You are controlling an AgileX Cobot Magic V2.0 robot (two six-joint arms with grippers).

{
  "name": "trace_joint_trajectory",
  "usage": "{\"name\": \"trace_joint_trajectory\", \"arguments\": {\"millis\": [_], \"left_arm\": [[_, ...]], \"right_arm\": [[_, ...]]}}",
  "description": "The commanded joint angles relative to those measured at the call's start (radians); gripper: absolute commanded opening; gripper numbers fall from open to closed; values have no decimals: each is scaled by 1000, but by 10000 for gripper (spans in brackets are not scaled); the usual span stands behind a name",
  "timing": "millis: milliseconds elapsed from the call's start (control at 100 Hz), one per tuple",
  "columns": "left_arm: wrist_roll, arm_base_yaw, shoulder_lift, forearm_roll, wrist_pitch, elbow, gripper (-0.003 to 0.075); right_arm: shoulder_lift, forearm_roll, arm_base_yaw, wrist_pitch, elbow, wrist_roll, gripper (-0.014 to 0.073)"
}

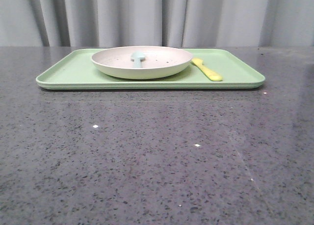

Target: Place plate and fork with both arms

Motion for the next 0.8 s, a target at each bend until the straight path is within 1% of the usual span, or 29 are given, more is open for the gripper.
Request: {"name": "trace_joint_trajectory", "arguments": {"millis": [0, 100, 170, 240, 330, 390, 480, 550, 620, 790], "left_arm": [[-10, 2, 9, 4, -70, -27, -20], [-10, 2, 9, 27, -78, -27, -20], [-10, 2, 9, 40, -137, -27, -20], [2, 2, 6, 48, -251, -8, -20], [64, 0, -14, 48, -456, 49, -20], [80, 0, -44, 44, -589, 105, -20], [127, 0, -102, -7, -717, 185, -20], [192, 0, -157, -81, -757, 248, -20], [258, 0, -208, -140, -764, 303, -20], [264, 0, -304, -140, -768, 419, -20]], "right_arm": [[1, -18, -5, -54, -22, 0, -69], [1, -18, -5, -54, -22, 0, -69], [1, -18, -5, -54, -22, 0, -69], [1, -18, -5, -54, -22, 0, -69], [1, -18, -5, -53, -22, 0, -69], [1, -18, -5, -53, -22, 0, -69], [1, -18, -5, -53, -22, 0, -69], [1, -18, -5, -53, -22, 0, -69], [1, -18, -5, -53, -22, 0, -69], [1, -18, -5, -53, -22, 0, -69]]}}
